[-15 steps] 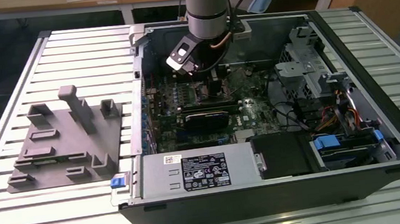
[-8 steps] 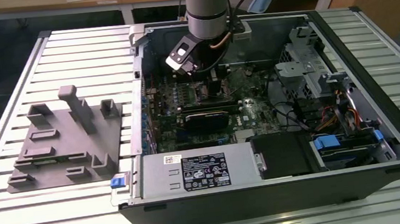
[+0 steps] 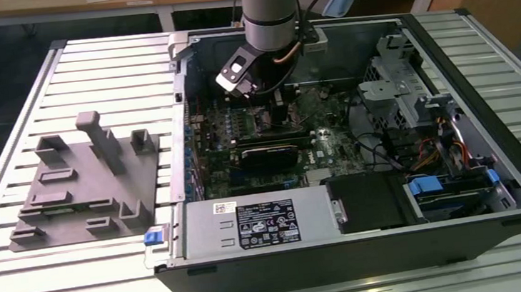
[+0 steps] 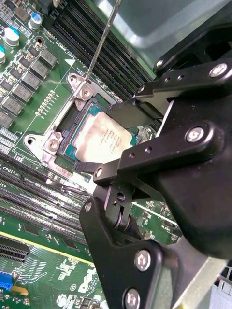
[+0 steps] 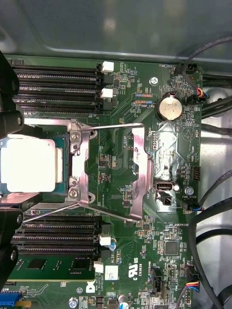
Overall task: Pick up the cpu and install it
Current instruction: 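Place the cpu into insertion slot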
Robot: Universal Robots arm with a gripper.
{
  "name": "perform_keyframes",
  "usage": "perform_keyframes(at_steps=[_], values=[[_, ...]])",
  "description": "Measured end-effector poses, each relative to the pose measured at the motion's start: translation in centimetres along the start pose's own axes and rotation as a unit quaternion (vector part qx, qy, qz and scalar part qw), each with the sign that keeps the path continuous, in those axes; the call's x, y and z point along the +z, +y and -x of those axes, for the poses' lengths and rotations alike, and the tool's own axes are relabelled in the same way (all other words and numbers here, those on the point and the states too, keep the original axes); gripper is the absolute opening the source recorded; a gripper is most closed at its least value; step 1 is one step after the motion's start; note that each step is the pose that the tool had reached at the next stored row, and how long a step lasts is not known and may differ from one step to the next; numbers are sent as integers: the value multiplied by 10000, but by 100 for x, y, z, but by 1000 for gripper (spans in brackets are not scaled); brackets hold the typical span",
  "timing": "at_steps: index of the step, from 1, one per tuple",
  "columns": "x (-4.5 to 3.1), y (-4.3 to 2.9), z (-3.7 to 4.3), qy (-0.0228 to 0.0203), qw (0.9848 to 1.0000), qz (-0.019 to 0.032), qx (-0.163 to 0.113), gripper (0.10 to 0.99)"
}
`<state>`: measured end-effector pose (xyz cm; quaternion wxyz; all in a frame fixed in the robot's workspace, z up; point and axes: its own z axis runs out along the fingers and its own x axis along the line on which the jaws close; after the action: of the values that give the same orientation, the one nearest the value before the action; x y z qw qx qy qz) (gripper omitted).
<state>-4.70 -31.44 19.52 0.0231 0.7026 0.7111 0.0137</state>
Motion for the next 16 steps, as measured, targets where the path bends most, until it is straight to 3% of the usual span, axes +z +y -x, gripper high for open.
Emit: perform_keyframes(at_steps=[7, 8, 10, 16], values=[[2, 0, -1, 6, 10000, 2, 0, 541], [1, 0, 0, 4, 10000, 1, 0, 604], [-1, 0, 0, 4, 10000, 0, 0, 604], [-81, 4, 1, 4, 10000, 0, 0, 604]])
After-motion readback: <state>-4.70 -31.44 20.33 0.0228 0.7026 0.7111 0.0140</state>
